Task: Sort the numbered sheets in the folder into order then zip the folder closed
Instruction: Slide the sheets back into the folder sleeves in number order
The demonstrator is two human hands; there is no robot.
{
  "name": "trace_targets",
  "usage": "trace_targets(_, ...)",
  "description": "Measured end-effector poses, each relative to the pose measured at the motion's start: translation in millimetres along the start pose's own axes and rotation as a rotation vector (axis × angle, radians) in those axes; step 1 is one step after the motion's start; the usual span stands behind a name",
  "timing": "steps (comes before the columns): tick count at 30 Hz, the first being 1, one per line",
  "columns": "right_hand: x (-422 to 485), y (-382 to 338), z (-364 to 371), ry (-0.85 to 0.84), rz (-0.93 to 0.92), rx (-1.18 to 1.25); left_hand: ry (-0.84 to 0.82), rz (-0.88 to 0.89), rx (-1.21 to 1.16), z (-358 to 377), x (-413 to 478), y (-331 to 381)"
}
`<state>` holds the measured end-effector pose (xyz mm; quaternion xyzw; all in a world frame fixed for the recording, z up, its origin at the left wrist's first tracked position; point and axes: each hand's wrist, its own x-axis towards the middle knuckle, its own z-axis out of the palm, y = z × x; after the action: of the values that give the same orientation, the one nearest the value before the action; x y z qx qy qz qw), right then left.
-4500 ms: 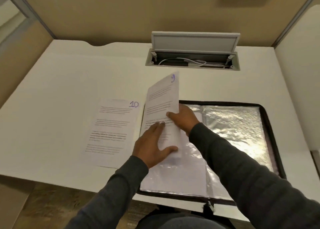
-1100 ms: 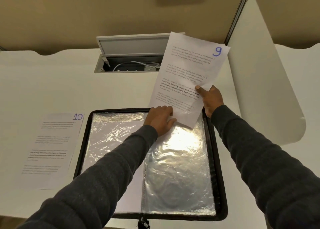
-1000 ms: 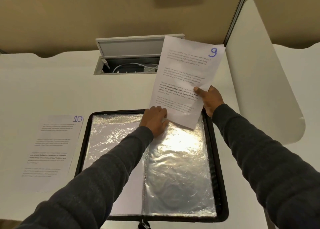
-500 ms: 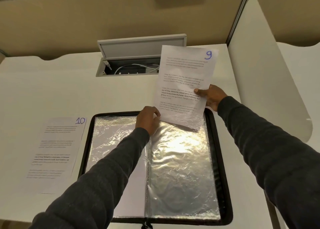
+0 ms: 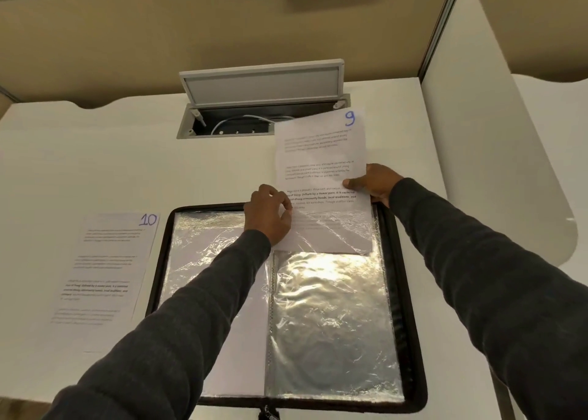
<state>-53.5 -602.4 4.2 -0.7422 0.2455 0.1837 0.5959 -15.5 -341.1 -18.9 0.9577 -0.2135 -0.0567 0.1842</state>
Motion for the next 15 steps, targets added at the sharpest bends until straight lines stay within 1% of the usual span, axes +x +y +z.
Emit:
trace_targets(6, -9.8, -8.1, 2.9, -0.107, 0.066, -0.289, -0.048, 0.072, 0.033, 4.4, -0.1, 5.3)
trace_targets(10, -14.4, -6.9, 4.4, -0.140, 0.092, -0.332, -0.037, 0.079, -0.031, 6.2, 3.0, 9.4)
trace_targets(12, -18.7, -5.5, 6.5, -0.126, 0.068, -0.322, -0.033, 0.075, -0.073, 4.8, 10.7, 14.2)
trace_targets(15, -25.2, 3.5, 7.9, -0.014, 0.023, -0.363, -0.063, 0.050, -0.075, 2.0, 33.2, 25.3)
